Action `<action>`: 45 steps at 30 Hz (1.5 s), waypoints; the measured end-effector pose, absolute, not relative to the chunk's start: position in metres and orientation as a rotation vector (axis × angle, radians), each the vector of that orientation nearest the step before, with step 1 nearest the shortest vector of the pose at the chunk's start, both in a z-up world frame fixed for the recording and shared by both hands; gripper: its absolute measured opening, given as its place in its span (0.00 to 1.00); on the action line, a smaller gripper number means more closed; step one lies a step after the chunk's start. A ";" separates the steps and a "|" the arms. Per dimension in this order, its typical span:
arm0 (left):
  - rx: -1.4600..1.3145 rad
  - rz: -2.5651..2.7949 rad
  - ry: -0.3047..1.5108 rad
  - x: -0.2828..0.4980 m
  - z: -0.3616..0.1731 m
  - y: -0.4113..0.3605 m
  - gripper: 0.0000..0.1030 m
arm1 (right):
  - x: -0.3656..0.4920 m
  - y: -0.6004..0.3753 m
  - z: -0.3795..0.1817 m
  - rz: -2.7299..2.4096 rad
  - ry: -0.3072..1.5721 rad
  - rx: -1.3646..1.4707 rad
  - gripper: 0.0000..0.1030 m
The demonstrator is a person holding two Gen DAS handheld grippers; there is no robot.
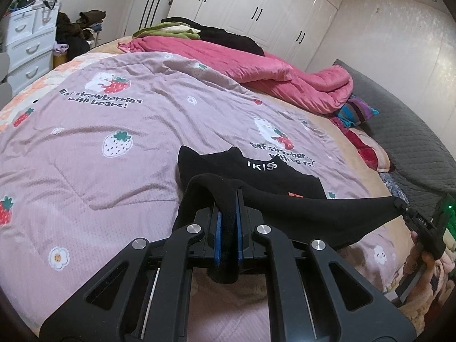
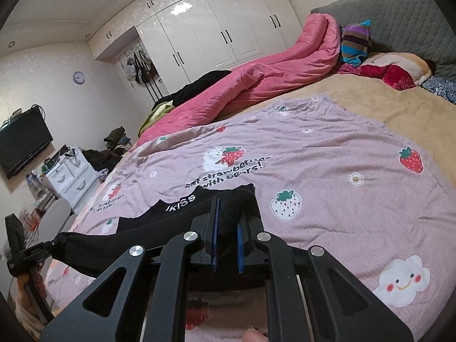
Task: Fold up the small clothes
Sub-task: 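Lift the hem with both tools and fold it toward the collar, then lay the hem on the folded shirt and open both tools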
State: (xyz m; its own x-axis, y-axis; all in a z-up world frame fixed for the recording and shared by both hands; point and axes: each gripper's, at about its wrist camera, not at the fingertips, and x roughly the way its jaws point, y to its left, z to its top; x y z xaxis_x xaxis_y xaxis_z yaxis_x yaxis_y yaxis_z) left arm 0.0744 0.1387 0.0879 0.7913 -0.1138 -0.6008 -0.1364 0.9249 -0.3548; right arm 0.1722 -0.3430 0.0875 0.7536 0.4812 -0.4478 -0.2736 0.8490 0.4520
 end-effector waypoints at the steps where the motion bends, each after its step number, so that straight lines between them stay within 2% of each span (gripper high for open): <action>1: -0.396 0.013 0.662 0.076 0.088 0.139 0.02 | 0.176 -0.343 0.086 0.418 0.587 0.382 0.09; 32: -0.368 0.084 0.743 0.152 0.023 0.169 0.03 | 0.253 -0.300 0.032 0.338 0.678 0.338 0.09; 39: -0.364 0.096 0.757 0.161 0.014 0.173 0.06 | 0.266 -0.292 0.019 0.327 0.690 0.310 0.09; 42: -0.354 0.119 0.756 0.160 0.012 0.174 0.08 | 0.268 -0.292 0.014 0.311 0.695 0.304 0.13; 44: -0.362 0.121 0.750 0.159 0.013 0.175 0.08 | 0.268 -0.294 0.012 0.301 0.695 0.305 0.23; 45: -0.362 0.124 0.744 0.157 0.014 0.176 0.09 | 0.268 -0.295 0.011 0.298 0.693 0.311 0.24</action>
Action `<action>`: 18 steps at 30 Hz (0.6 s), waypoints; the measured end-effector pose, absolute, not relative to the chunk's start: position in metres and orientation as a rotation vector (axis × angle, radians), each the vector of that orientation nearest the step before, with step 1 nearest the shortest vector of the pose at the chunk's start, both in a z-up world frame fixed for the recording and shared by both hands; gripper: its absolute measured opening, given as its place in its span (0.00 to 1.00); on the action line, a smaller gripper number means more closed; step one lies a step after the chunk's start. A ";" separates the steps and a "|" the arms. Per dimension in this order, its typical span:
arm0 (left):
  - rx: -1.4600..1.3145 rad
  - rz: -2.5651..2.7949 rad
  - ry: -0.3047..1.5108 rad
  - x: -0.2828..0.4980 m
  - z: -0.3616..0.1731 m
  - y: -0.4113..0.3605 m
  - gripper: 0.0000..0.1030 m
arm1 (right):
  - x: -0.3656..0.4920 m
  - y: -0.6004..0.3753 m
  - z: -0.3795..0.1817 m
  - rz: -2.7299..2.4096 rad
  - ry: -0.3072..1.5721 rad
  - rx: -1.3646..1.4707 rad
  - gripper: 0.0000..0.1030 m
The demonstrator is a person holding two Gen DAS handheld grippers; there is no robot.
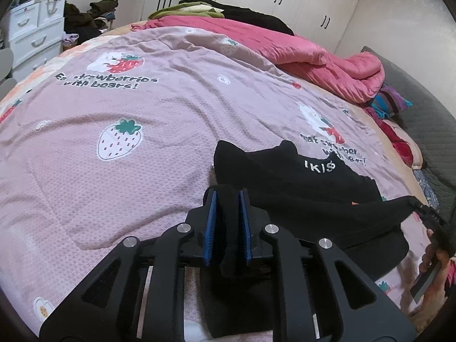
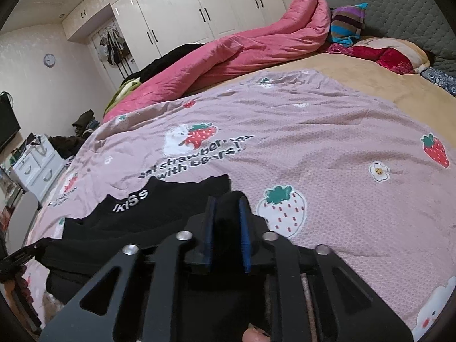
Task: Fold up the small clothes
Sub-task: 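Lay the hem on the folded shirt and open both tools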
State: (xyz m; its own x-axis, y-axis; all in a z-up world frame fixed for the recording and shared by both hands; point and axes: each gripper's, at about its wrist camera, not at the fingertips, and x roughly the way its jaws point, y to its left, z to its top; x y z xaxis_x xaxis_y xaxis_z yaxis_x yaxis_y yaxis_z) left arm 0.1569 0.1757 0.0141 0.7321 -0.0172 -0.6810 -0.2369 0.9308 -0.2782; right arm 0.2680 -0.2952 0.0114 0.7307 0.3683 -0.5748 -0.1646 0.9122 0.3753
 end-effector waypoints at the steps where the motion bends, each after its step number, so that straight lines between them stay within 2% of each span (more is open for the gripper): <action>1: -0.359 0.129 0.736 0.155 0.016 0.176 0.09 | 0.267 -0.297 0.012 0.296 0.690 0.316 0.25; 10: -0.274 0.087 0.624 0.120 0.053 0.150 0.09 | 0.236 -0.305 0.034 0.295 0.560 0.254 0.26; 14: -0.222 -0.022 0.688 0.117 0.044 0.119 0.09 | 0.222 -0.280 0.038 0.372 0.556 0.097 0.26; 18: -0.166 -0.112 0.779 0.124 0.020 0.082 0.09 | 0.218 -0.252 0.019 0.443 0.650 0.000 0.25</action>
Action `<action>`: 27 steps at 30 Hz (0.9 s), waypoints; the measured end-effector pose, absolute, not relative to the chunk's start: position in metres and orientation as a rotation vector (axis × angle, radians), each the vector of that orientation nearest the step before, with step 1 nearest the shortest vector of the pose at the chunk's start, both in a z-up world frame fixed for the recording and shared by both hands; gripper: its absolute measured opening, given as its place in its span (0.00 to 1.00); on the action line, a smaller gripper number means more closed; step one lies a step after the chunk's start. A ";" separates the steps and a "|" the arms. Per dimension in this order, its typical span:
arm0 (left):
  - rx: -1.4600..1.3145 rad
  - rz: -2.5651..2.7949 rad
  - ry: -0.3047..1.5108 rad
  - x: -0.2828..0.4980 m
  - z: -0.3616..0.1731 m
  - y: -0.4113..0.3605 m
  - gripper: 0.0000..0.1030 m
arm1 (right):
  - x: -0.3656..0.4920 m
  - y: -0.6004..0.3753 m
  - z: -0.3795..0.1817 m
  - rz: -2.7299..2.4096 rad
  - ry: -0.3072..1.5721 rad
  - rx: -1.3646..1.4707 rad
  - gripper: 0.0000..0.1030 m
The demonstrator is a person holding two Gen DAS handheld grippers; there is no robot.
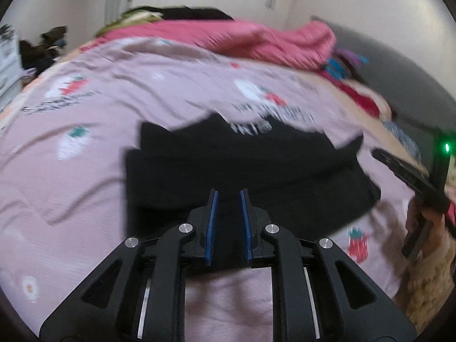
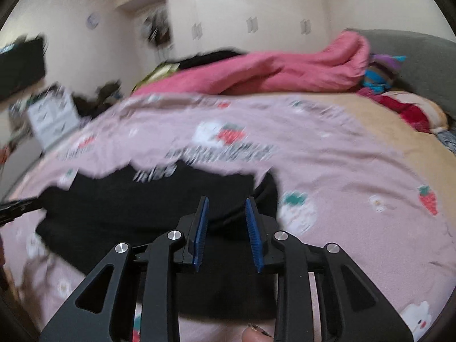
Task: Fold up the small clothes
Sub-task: 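Lay the hem on the folded shirt and open both tools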
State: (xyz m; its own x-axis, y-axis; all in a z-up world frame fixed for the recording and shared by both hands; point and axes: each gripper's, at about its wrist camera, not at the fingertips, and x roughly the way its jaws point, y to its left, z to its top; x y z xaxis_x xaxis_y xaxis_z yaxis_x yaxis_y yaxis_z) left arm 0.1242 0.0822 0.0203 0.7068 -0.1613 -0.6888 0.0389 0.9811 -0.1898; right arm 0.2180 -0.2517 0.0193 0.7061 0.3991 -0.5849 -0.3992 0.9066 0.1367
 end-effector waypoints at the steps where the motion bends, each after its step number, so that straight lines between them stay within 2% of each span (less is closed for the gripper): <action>1: -0.140 -0.126 0.798 0.127 0.014 0.072 0.09 | 0.218 -0.248 0.016 0.442 0.665 -0.011 0.25; 8: -0.036 -0.090 0.860 0.139 -0.017 0.056 0.09 | 0.231 -0.228 -0.019 0.413 0.819 -0.060 0.25; 22: -0.103 -0.054 0.853 0.189 -0.015 0.095 0.09 | 0.271 -0.210 -0.020 0.423 0.821 -0.082 0.26; 27: -0.155 -0.008 0.758 0.184 0.011 0.116 0.16 | 0.290 -0.210 -0.015 0.409 0.814 -0.066 0.26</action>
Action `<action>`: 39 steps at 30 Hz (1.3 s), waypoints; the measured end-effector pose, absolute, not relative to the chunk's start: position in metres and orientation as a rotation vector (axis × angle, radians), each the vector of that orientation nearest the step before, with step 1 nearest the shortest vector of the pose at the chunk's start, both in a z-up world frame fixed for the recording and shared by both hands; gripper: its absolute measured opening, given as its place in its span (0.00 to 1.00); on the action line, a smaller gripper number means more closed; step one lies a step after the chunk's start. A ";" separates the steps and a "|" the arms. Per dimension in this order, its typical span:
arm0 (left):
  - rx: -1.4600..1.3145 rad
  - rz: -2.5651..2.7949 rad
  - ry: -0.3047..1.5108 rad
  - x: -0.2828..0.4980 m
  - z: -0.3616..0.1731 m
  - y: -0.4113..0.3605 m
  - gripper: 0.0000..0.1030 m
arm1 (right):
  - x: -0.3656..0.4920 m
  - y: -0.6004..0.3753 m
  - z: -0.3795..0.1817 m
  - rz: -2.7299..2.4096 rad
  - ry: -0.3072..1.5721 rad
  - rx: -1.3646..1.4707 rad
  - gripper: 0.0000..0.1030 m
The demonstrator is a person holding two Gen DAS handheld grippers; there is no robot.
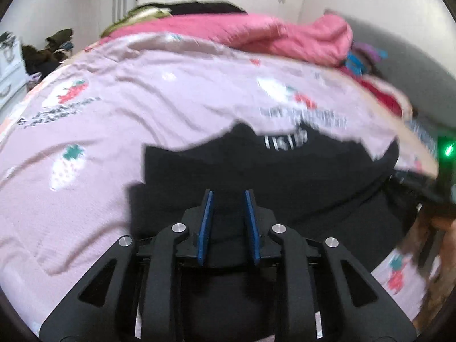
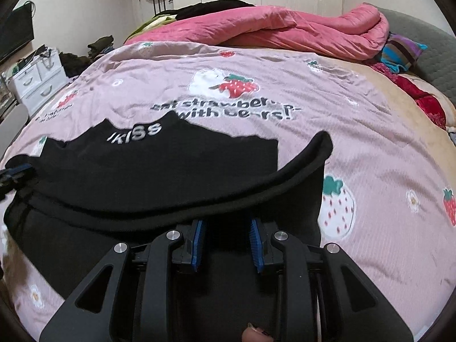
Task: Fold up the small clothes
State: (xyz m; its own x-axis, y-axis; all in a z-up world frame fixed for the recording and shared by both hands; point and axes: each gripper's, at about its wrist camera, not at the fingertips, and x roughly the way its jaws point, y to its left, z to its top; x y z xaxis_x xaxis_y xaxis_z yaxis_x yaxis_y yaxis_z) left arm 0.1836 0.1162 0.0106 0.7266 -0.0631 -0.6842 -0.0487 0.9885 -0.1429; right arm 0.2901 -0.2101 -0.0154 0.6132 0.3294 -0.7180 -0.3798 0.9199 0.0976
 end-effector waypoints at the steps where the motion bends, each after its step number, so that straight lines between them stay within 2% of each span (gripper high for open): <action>1: -0.166 0.001 0.739 0.181 0.017 0.122 0.17 | 0.293 -0.210 -0.015 0.408 0.812 -0.066 0.26; 2: -0.178 0.012 0.713 0.178 0.027 0.129 0.19 | 0.298 -0.208 -0.014 0.405 0.809 -0.070 0.26; 4: -0.183 0.029 0.675 0.172 0.041 0.140 0.30 | 0.305 -0.205 -0.013 0.399 0.801 -0.073 0.26; 7: -0.187 0.079 0.651 0.167 0.051 0.159 0.33 | 0.316 -0.202 -0.010 0.392 0.784 -0.072 0.26; 13: -0.245 0.154 0.752 0.159 0.033 0.199 0.38 | 0.334 -0.207 -0.012 0.362 0.779 -0.036 0.27; 18: -0.223 0.143 0.844 0.154 0.005 0.192 0.38 | 0.340 -0.223 -0.013 0.340 0.797 0.037 0.33; 25: -0.109 0.078 0.873 0.186 -0.009 0.157 0.41 | 0.340 -0.245 -0.004 0.310 0.784 0.077 0.56; 29: -0.103 0.088 0.839 0.204 -0.009 0.159 0.42 | 0.340 -0.252 -0.006 0.289 0.799 0.048 0.63; 32: -0.118 0.104 0.839 0.215 -0.012 0.167 0.42 | 0.345 -0.256 -0.013 0.274 0.833 0.044 0.66; 39: -0.254 0.088 0.857 0.222 -0.020 0.189 0.42 | 0.356 -0.260 -0.034 0.305 0.923 0.116 0.66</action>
State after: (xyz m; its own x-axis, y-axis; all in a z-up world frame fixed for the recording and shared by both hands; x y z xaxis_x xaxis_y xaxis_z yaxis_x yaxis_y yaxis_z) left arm 0.2220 0.1890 -0.0197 0.6529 -0.0248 -0.7570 -0.1787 0.9662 -0.1858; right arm 0.3558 -0.2597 -0.0345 0.5640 0.3081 -0.7662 -0.2089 0.9508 0.2286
